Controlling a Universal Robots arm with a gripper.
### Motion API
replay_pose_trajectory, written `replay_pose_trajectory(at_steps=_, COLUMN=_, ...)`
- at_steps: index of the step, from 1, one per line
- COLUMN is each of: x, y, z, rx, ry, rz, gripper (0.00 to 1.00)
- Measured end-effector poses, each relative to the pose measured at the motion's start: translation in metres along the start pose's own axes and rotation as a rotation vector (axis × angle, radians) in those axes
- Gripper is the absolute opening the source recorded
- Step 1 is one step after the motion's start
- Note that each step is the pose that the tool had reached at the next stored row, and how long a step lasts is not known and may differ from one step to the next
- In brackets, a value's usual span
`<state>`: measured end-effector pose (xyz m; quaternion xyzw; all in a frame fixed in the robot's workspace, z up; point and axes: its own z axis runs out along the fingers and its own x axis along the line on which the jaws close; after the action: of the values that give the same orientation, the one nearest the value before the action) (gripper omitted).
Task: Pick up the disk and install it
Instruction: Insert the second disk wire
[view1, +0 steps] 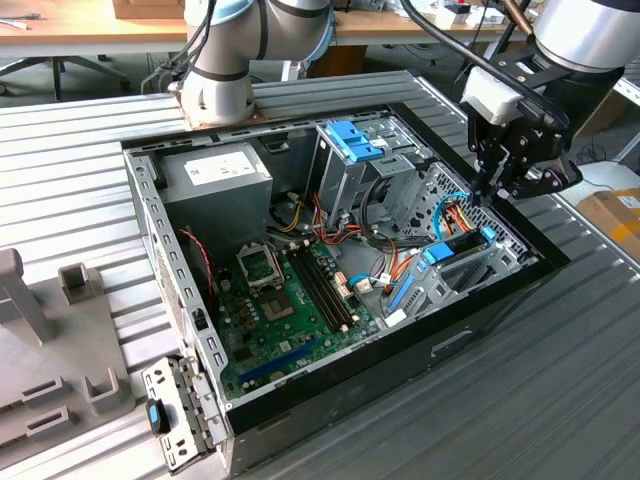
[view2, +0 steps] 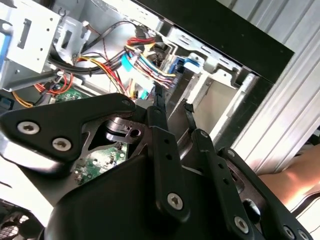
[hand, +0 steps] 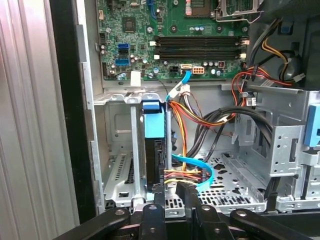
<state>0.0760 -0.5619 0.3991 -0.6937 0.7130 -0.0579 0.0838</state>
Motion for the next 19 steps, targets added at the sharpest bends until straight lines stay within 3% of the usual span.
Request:
replay_pose_trajectory(at_steps=3, x=-0.0113, y=-0.002, z=0.001, rx=-0.0008, ry=0.0026, rz=-0.001, gripper=0.3)
replay_pose_trajectory(at_steps=5, x=-0.012, y=-0.0095, z=0.0028, rx=-0.0044, ry=0.0171, rz=-0.003, gripper=0.3)
replay_pose_trajectory(at_steps=7, x=-0.012, y=-0.0105, z=0.0035, rx=-0.0084, ry=0.0289, rz=-0.001, gripper=0.3)
replay_pose_trajectory(at_steps=8, x=-0.0119, y=-0.0103, z=0.005, rx=-0.0125, ry=0.0315, rz=0.001, gripper=0.3)
replay_pose_trajectory(at_steps=9, x=-0.0119, y=-0.0101, z=0.006, rx=-0.0156, ry=0.0323, rz=0.002, gripper=0.3)
replay_pose_trajectory(at_steps=12, x=-0.0118, y=-0.0093, z=0.0099, rx=-0.039, ry=0.0352, rz=0.008, gripper=0.3)
replay_pose_trajectory(at_steps=15, x=-0.0118, y=-0.0106, z=0.0109, rx=-0.0529, ry=0.0358, rz=0.009, gripper=0.3)
replay_pose_trajectory(at_steps=19, x=-0.0119, y=-0.0121, z=0.0113, rx=-0.0576, ry=0.0358, rz=0.009, gripper=0.3)
